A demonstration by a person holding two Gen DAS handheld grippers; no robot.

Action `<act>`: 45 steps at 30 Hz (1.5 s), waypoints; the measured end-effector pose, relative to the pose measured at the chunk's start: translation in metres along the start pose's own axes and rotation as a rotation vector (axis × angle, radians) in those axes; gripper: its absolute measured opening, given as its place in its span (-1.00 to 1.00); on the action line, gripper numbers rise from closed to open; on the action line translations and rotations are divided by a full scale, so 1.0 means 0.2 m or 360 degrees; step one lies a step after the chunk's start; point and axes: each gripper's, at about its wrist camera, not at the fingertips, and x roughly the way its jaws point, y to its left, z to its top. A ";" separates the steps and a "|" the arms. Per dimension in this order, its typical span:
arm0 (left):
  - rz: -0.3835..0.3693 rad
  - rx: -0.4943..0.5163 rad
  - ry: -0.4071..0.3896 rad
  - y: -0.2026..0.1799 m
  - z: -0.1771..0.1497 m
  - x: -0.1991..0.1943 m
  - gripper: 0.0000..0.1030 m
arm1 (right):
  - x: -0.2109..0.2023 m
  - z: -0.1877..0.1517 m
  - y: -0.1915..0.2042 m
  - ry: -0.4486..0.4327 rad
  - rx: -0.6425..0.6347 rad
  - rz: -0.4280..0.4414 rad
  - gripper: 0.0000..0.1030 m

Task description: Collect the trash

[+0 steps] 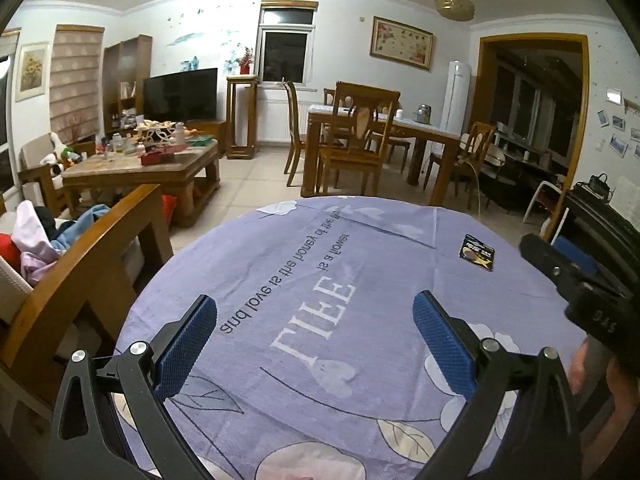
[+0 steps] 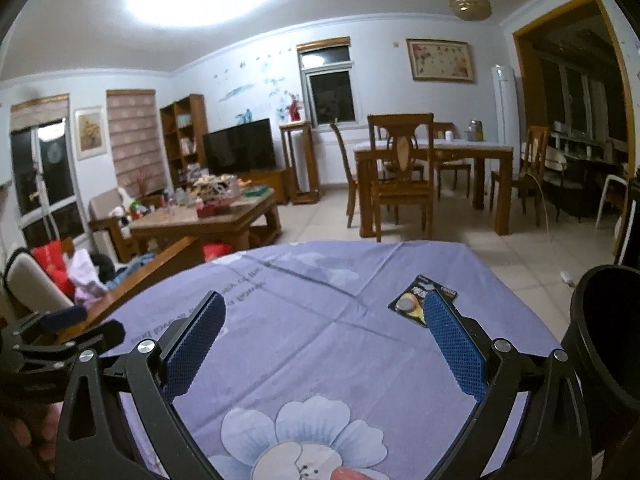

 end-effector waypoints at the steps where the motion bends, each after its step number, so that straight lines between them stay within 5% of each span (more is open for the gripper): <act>1: 0.0003 -0.0003 -0.0006 0.00 0.00 0.00 0.90 | -0.01 0.00 0.00 -0.0004 0.0007 0.0000 0.90; 45: 0.0027 -0.0001 -0.0023 0.01 -0.01 0.00 0.90 | -0.02 -0.02 -0.04 0.0024 0.0069 0.0015 0.90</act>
